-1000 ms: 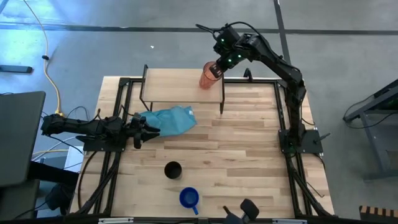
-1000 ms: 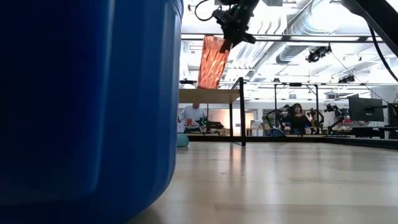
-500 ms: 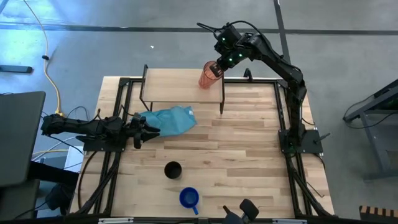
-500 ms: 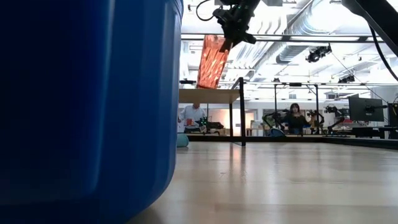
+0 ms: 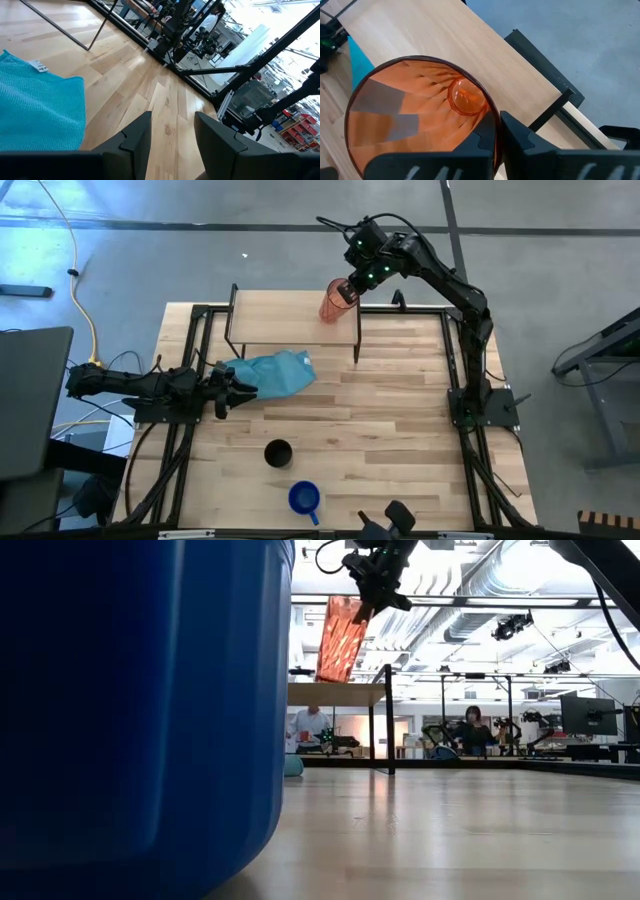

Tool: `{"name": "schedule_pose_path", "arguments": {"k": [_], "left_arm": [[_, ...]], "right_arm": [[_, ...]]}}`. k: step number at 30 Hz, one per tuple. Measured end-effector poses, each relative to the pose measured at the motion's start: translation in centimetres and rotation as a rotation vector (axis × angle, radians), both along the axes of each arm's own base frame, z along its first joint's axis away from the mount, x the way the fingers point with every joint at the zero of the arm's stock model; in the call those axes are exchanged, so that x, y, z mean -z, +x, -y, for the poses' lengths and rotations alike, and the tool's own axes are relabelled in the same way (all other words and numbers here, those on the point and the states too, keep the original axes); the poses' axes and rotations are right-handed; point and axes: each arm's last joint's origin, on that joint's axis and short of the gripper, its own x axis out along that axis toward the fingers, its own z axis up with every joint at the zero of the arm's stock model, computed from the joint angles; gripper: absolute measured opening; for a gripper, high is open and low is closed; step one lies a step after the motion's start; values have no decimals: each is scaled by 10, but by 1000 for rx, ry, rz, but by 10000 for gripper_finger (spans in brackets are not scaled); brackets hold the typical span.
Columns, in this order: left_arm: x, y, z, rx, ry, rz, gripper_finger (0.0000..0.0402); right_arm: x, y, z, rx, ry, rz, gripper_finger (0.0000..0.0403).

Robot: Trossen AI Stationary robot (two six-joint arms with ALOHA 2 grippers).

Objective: Stack small to large cups/mugs on shelf
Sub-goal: Put the brown cup on the shelf

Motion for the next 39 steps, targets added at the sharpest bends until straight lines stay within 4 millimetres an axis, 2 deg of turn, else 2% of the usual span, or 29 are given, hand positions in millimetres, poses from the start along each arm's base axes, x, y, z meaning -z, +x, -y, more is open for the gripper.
{"name": "schedule_pose_path", "arguments": {"k": [31,34,39], "left_arm": [[0,0,0,0,0,0,138],[0,0,0,0,0,0,138],[0,0,0,0,0,0,138]], "right_arm": [[0,0,0,3,24,11,1],[0,0,0,4,25,11,16],[0,0,0,5,24,12,61]]}}
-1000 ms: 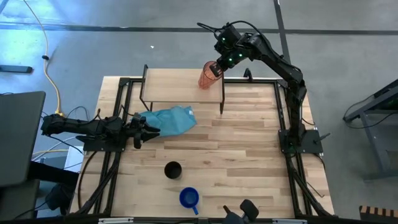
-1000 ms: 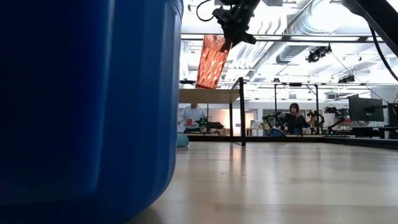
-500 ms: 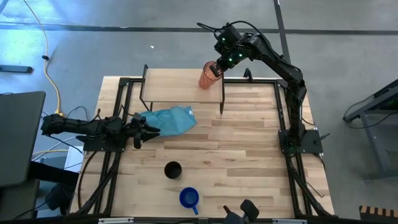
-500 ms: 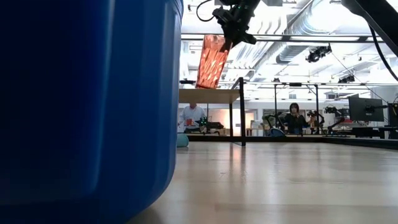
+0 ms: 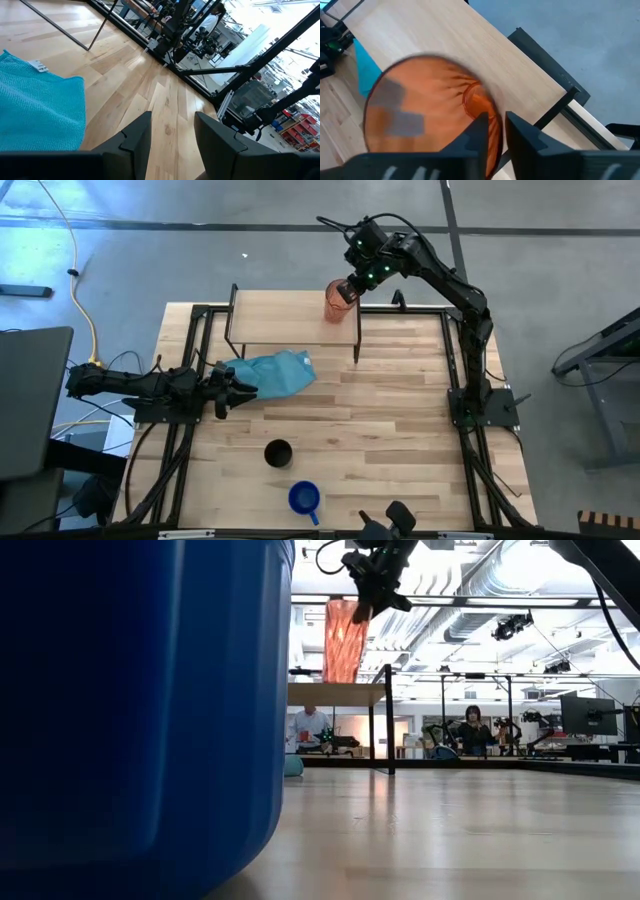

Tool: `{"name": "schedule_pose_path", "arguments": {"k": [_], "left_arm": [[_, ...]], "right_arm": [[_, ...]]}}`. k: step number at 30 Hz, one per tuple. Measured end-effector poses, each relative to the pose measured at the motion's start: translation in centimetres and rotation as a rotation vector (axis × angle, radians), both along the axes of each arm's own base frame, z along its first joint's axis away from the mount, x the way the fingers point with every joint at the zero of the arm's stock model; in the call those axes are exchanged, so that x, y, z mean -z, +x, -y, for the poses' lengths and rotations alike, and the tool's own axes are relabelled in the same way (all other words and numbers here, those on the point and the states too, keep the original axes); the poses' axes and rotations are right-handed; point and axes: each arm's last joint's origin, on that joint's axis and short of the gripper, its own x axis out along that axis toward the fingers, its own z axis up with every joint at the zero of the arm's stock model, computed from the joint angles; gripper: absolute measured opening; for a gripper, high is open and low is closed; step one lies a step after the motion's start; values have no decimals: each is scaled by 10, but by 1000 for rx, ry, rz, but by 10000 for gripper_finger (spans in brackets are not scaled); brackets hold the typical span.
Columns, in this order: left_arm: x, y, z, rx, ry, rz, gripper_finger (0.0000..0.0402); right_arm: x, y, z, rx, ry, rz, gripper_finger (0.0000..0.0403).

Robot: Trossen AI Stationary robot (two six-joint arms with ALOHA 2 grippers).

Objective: Stack small to large cups/mugs on shelf
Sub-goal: Put the brown cup on the shelf

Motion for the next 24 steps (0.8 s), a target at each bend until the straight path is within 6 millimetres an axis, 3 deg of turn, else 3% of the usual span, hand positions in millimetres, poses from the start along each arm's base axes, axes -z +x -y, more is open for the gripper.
{"name": "schedule_pose_path", "arguments": {"k": [5,24], "left_arm": [[0,0,0,0,0,0,138],[0,0,0,0,0,0,138]], "right_arm": [[0,0,0,5,0,-1,83],[-2,2,1,-12,5,35,86]]}}
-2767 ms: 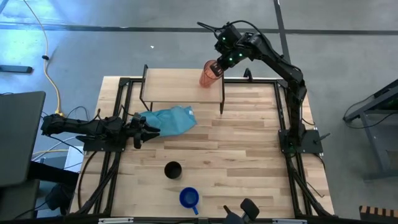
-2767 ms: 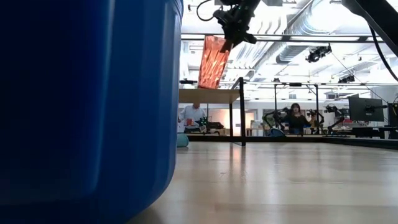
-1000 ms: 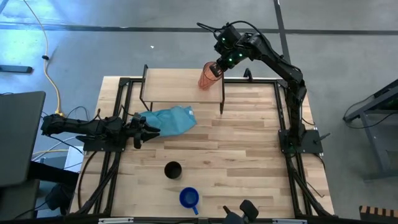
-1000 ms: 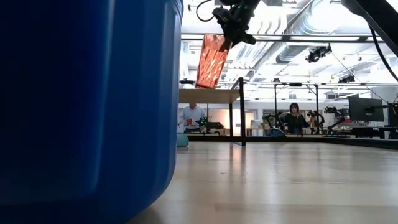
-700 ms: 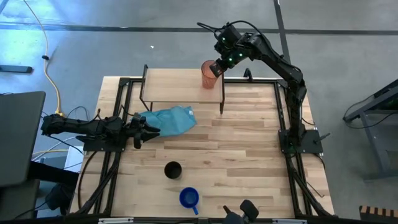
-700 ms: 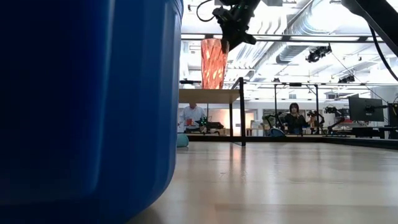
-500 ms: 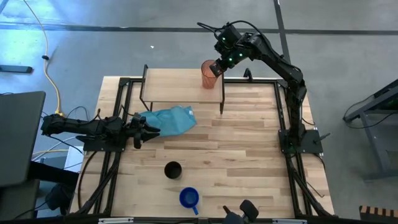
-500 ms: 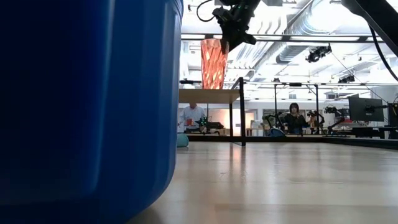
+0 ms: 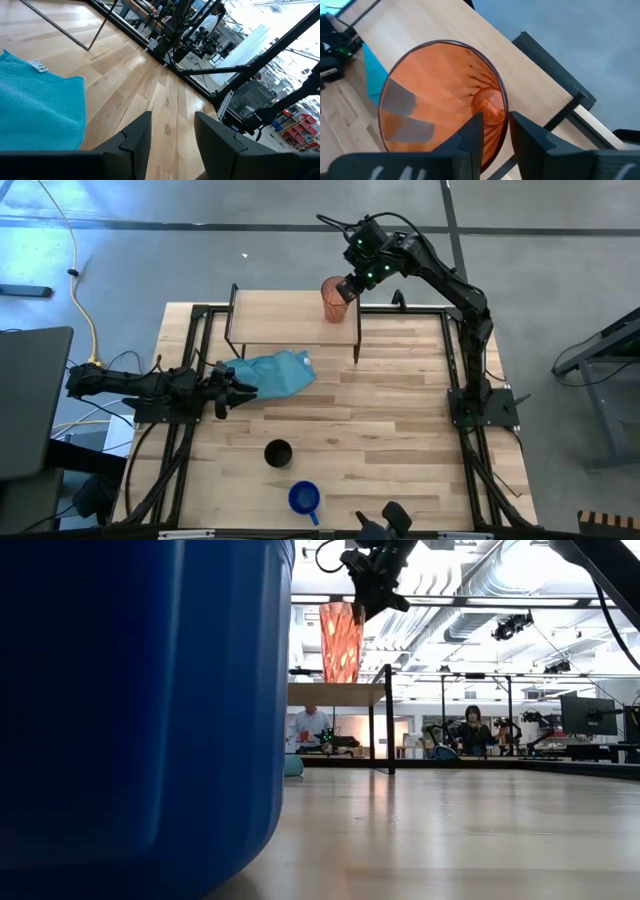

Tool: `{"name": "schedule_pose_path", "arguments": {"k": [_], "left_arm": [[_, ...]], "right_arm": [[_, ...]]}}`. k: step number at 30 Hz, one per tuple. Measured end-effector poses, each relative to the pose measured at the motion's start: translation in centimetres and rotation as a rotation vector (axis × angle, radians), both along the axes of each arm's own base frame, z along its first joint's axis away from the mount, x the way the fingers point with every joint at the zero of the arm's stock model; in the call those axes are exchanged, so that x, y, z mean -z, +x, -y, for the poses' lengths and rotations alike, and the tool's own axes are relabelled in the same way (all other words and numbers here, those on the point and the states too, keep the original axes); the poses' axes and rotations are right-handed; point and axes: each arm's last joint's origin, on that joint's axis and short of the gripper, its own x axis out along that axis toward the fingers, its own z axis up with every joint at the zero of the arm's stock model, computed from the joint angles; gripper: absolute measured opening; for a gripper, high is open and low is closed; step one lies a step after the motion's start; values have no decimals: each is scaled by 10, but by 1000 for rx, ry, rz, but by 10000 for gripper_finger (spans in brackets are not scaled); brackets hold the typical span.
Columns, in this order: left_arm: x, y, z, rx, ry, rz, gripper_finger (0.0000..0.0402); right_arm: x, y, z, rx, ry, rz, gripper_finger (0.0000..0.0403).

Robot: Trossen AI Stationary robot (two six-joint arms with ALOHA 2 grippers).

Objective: Stack small to large cups/mugs on shelf
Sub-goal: Put the brown cup on the shelf

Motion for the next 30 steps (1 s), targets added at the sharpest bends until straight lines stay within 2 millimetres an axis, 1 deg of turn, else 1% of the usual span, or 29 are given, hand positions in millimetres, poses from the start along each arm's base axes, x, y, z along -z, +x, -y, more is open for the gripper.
{"name": "schedule_pose_path", "arguments": {"k": [14,19,25,30], "left_arm": [[0,0,0,0,-1,0,138],[0,0,0,0,-1,0,138],[0,0,0,0,-5,1,138],[0,0,0,11,-9,0,138]], "right_arm": [[0,0,1,16,-11,-5,119],[1,1,1,17,-6,-8,122],[10,6,4,5,21,-20,122],[9,8,6,6,1,0,122]]}}
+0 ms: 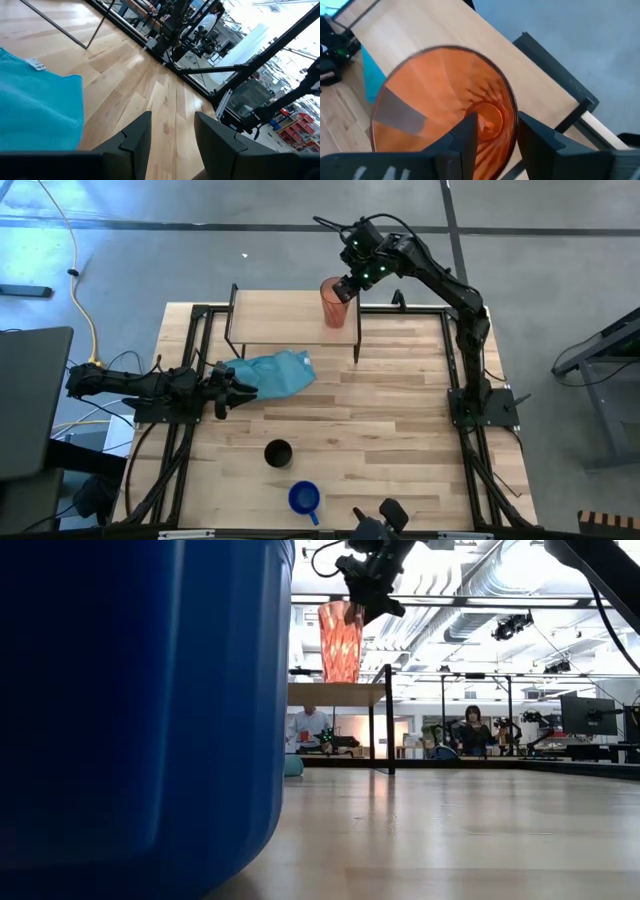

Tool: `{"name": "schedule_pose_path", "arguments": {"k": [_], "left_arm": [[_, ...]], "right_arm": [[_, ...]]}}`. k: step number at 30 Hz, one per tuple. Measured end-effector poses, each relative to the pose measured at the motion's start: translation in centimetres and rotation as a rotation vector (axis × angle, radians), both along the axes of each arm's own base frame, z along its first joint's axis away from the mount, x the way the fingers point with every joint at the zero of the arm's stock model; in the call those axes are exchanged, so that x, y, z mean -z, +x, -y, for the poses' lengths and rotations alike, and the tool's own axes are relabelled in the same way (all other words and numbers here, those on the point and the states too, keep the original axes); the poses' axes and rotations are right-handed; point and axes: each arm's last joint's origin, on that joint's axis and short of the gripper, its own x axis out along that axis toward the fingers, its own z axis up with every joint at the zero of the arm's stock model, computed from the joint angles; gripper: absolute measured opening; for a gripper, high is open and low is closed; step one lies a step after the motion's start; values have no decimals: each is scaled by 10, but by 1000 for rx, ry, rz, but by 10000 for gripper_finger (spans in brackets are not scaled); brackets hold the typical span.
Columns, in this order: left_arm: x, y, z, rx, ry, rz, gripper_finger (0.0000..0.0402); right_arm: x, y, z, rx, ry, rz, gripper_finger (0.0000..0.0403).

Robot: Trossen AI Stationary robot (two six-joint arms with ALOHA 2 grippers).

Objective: Stack small to large cups/mugs on shelf
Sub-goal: Put the brown cup on the shelf

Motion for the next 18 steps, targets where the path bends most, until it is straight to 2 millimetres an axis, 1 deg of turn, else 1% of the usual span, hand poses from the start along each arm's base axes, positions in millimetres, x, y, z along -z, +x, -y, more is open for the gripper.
{"name": "schedule_pose_path", "arguments": {"k": [18], "left_arm": [[0,0,0,3,-1,-1,138]], "right_arm": [[-5,0,6,9,-34,57,122]]}}
